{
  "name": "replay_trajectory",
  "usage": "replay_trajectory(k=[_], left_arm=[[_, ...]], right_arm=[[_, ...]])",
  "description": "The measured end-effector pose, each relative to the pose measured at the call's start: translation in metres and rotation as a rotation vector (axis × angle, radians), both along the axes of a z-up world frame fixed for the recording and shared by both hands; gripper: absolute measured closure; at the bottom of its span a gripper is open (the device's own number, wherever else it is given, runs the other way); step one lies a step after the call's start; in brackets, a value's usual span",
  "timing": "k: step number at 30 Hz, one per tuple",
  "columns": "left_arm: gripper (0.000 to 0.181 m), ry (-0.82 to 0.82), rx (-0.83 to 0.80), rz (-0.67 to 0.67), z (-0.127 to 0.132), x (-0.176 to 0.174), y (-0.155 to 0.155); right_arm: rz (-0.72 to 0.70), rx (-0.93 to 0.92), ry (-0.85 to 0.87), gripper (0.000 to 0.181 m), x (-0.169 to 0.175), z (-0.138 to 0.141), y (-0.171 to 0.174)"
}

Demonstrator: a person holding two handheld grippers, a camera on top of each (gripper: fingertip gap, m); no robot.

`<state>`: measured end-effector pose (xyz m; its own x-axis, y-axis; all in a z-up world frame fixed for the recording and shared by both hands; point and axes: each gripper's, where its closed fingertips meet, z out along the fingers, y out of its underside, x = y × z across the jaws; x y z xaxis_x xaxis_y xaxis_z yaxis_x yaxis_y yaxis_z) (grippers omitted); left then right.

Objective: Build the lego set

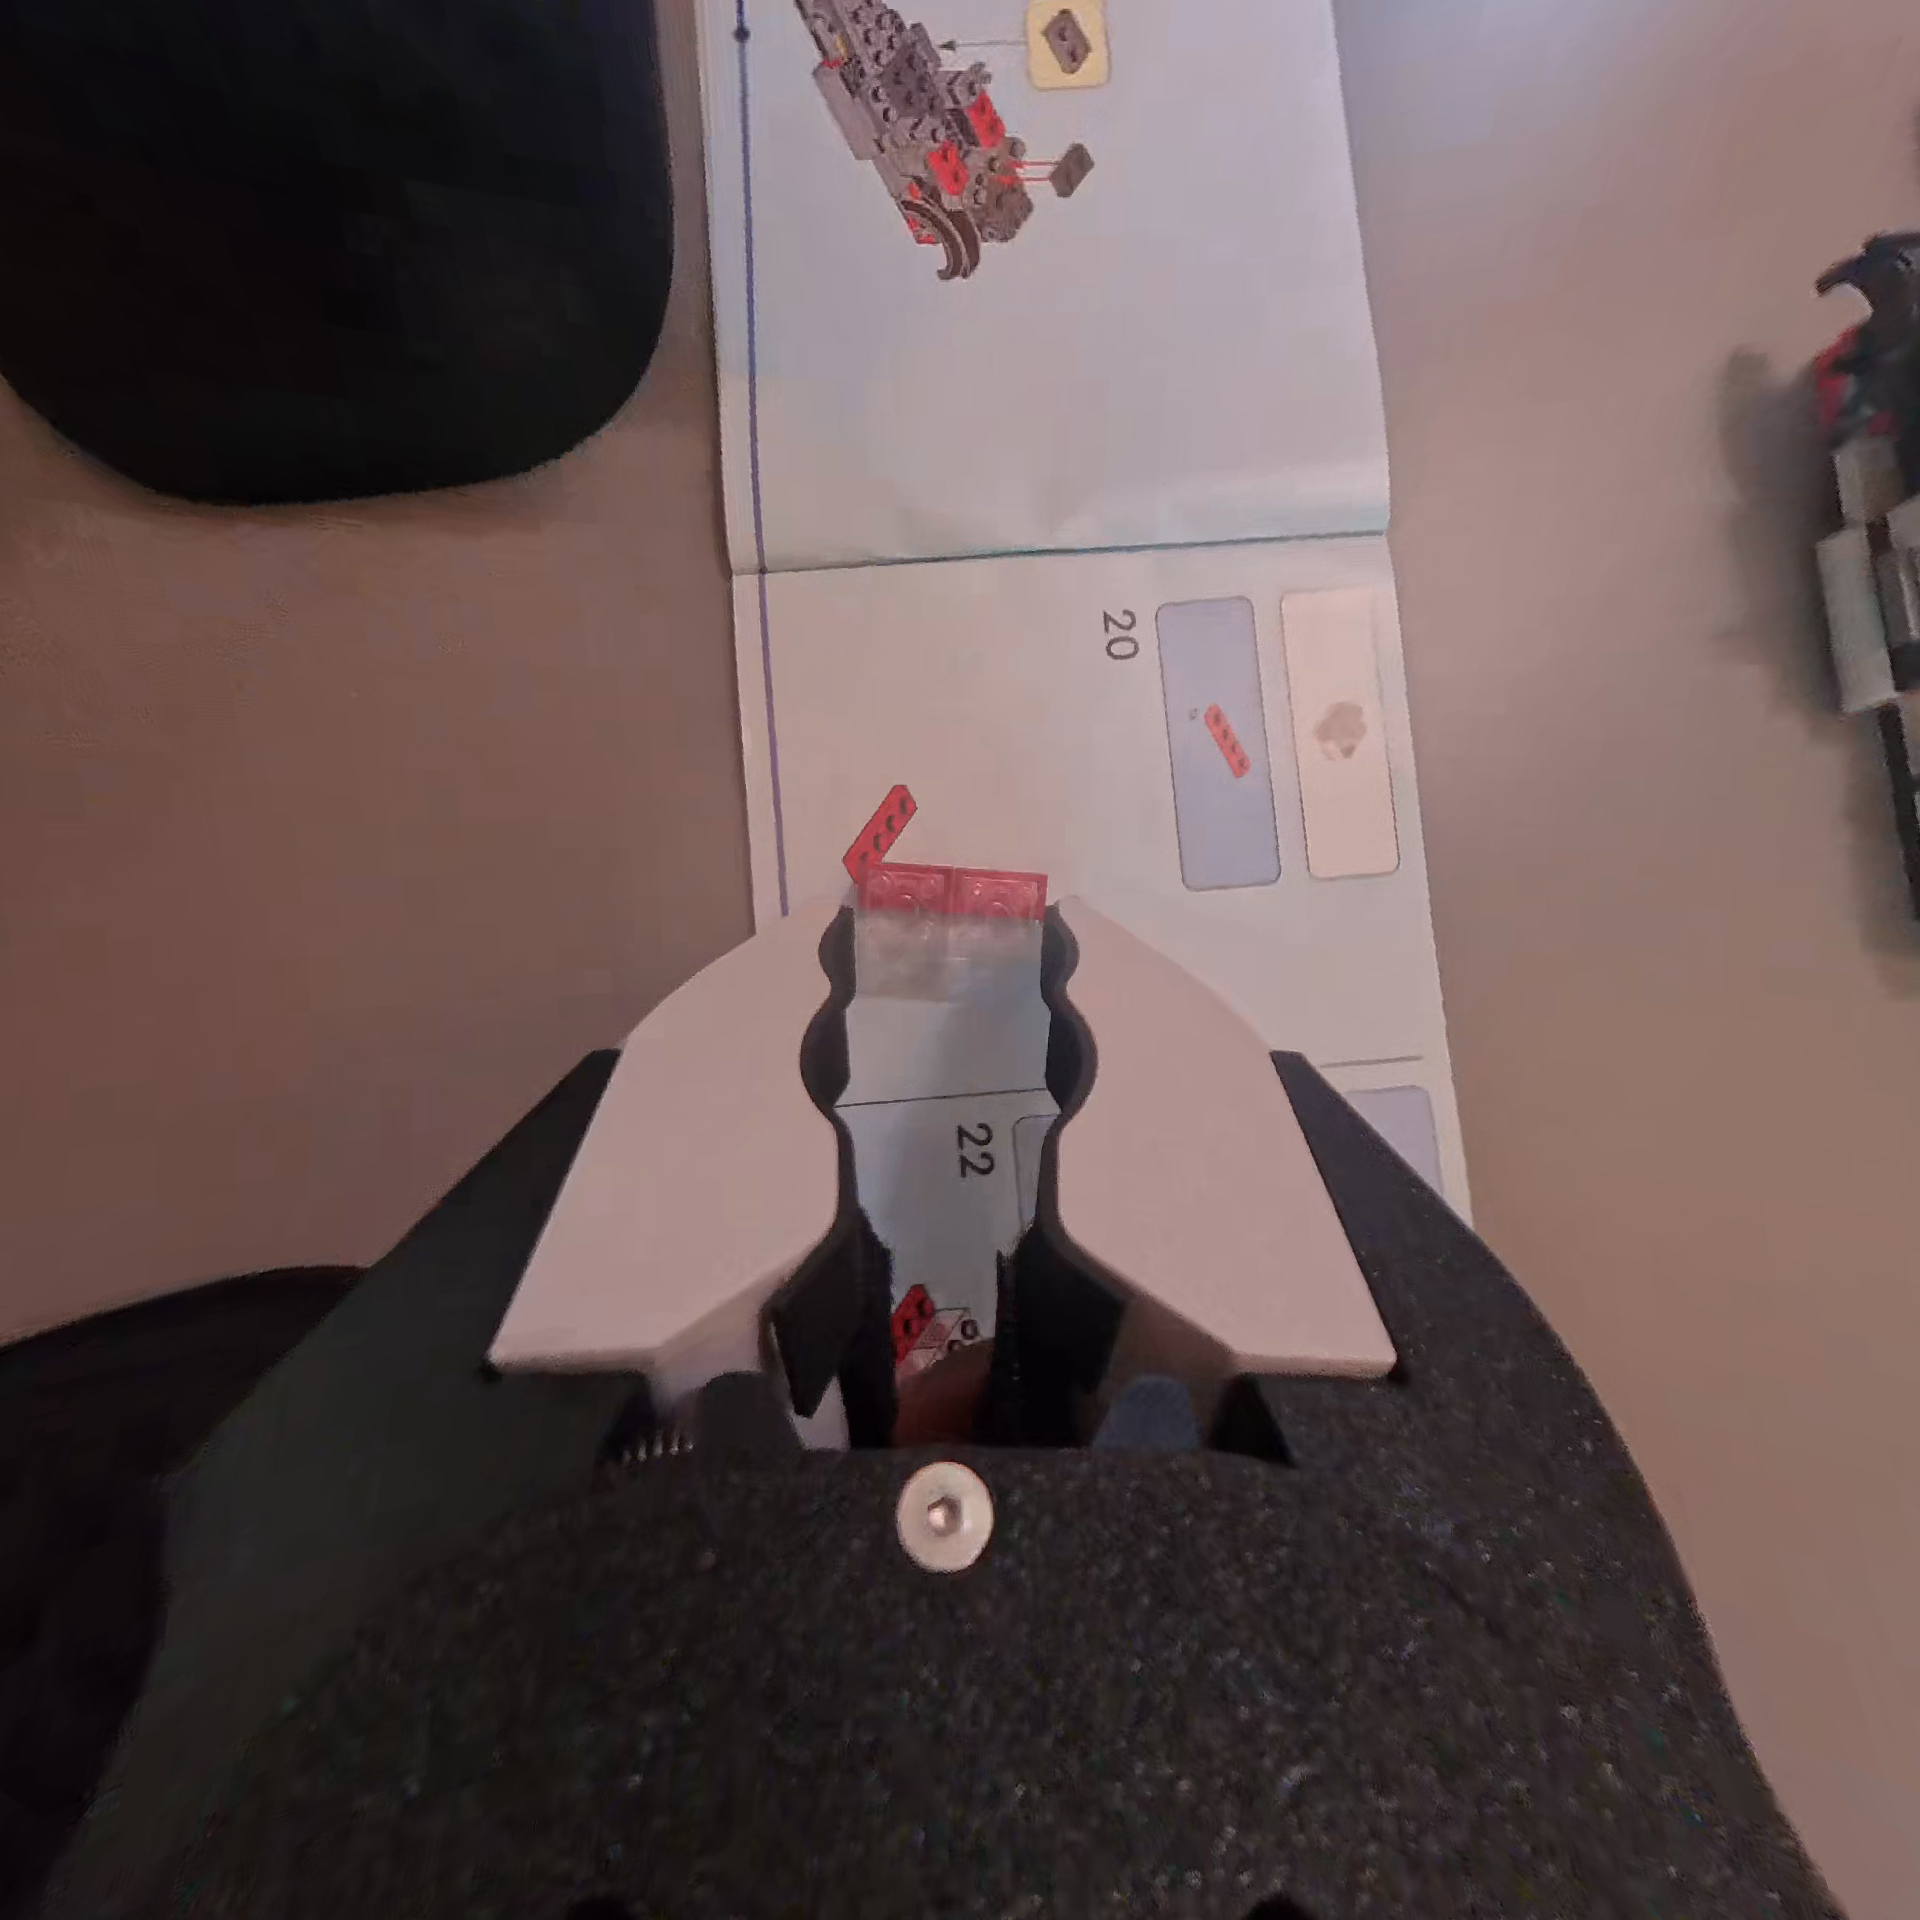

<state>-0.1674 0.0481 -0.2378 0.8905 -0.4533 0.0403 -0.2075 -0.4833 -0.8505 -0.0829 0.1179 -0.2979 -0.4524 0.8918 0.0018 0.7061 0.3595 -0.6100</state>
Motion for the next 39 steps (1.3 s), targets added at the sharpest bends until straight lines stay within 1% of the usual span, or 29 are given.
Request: replay_trajectory(k=[2,6,7,8,12,14,16,17,19,22,24,26,28,31,33,34,35,36,38,39], left_arm=[[0.151,0.013,-0.001,0.036,0.0,-0.011,-0.02],[0.149,0.022,-0.031,0.091,-0.005,-0.024,-0.054],[0.149,0.014,-0.034,0.1,-0.005,-0.025,-0.06],[0.148,0.005,-0.029,0.105,-0.005,-0.025,-0.065],[0.147,-0.015,-0.003,0.12,0.0,-0.027,-0.076],[0.146,-0.006,0.013,0.146,0.006,-0.035,-0.08],[0.146,0.018,0.016,0.192,0.013,-0.049,-0.088],[0.146,0.039,0.007,0.235,0.015,-0.062,-0.094],[0.147,0.088,-0.025,0.365,0.021,-0.096,-0.108],[0.146,0.167,-0.124,0.644,0.026,-0.16,-0.14],[0.147,0.18,-0.182,0.762,0.026,-0.188,-0.157],[0.147,0.177,-0.2,0.844,0.028,-0.21,-0.163],[0.146,0.153,-0.188,0.845,0.029,-0.22,-0.157],[0.146,0.103,-0.116,0.804,0.043,-0.239,-0.13],[0.146,0.082,-0.076,0.787,0.054,-0.267,-0.106],[0.147,0.071,-0.087,0.817,0.055,-0.289,-0.094],[0.149,0.076,-0.121,0.88,0.052,-0.316,-0.086],[0.157,0.081,-0.166,0.932,0.046,-0.342,-0.078],[0.159,0.024,-0.278,0.968,0.024,-0.376,-0.061],[0.156,-0.004,-0.356,0.984,0.01,-0.386,-0.057]], right_arm=[[0.041,0.004,-0.017,0.147,-0.003,-0.001,-0.001],[0.06,0.022,-0.006,0.146,-0.008,-0.002,-0.003],[0.053,0.022,-0.007,0.143,-0.008,-0.003,-0.003],[0.043,0.016,-0.002,0.138,-0.008,-0.002,-0.003],[0.001,-0.056,0.05,0.133,-0.009,0.008,-0.006],[-0.033,-0.093,0.071,0.129,-0.008,0.015,-0.005],[-0.067,-0.114,0.117,0.127,-0.008,0.023,-0.002],[-0.085,-0.126,0.15,0.125,-0.008,0.029,-0.001],[-0.129,-0.156,0.225,0.126,-0.008,0.04,0.003],[-0.217,-0.192,0.333,0.127,-0.004,0.054,0.014],[-0.263,-0.229,0.389,0.129,-0.001,0.06,0.019],[-0.298,-0.254,0.425,0.13,0.002,0.062,0.025],[-0.32,-0.261,0.448,0.132,0.004,0.062,0.029],[-0.333,-0.263,0.466,0.132,0.006,0.061,0.032],[-0.332,-0.266,0.483,0.133,0.004,0.061,0.033],[-0.328,-0.269,0.486,0.133,0.003,0.061,0.032],[-0.322,-0.27,0.484,0.133,0.002,0.06,0.031],[-0.317,-0.264,0.481,0.133,0.002,0.06,0.03],[-0.316,-0.238,0.477,0.133,0.003,0.059,0.03],[-0.317,-0.223,0.478,0.133,0.004,0.059,0.031]])
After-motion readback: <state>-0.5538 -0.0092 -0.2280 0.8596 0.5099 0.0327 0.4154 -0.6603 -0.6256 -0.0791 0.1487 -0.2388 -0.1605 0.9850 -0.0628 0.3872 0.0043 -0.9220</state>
